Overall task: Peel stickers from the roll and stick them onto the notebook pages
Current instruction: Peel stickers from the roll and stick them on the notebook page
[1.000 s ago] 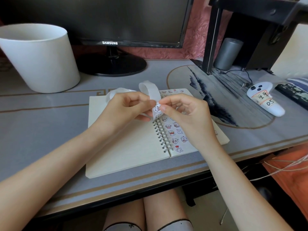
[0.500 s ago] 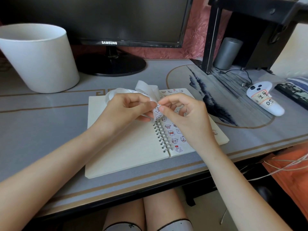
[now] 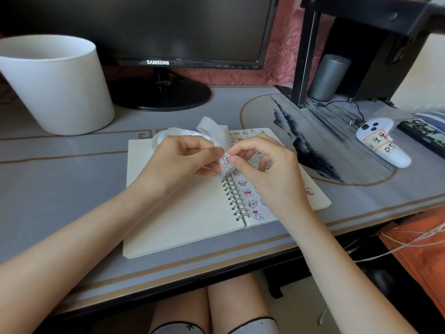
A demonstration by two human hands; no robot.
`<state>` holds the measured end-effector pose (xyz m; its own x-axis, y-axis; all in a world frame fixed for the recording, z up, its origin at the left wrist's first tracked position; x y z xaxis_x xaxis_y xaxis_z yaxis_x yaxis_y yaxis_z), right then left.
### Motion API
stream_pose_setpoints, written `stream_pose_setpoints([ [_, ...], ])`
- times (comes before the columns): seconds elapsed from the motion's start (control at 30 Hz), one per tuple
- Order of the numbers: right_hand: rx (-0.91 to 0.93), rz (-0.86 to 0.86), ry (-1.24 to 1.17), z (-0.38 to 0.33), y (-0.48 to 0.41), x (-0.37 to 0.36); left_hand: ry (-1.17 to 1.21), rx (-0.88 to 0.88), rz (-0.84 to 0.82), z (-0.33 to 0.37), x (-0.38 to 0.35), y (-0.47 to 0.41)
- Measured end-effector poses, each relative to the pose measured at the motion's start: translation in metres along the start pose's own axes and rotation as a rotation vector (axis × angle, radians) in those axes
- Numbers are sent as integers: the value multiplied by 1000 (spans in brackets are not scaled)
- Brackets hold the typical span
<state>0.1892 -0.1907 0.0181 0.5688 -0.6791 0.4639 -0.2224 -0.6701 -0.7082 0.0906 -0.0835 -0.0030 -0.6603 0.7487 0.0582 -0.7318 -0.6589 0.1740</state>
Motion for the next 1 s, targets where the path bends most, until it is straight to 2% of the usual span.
stream_pose_setpoints([
  [0.33, 58, -42, 109, -7, 2, 0, 3, -2, 25, 2, 2, 1],
  [0.43, 43, -52, 57, -11, 4, 2, -2, 1, 27, 1, 3, 1],
  [0.67, -324, -75, -252, -2, 18, 26, -14, 0, 40, 0, 4, 0],
  [0.83, -526, -188, -255, 12, 43, 43, -21, 7, 38, -1, 3, -1],
  [1.0, -599, -268, -179, 20, 58, 45, -28, 20, 42, -2, 4, -2],
])
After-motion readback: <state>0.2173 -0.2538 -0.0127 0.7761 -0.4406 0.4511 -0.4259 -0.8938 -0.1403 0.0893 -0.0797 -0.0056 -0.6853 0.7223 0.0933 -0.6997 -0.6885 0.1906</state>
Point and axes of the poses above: each hand's wrist, its own y-axis away from the middle knuckle, its own x-axis out of the back of the hand, z = x × y, the point moved 7 cm from there along -y, towards the middle knuckle, and after that the axes turned 15 degrees about x, right-handed, at the moved point
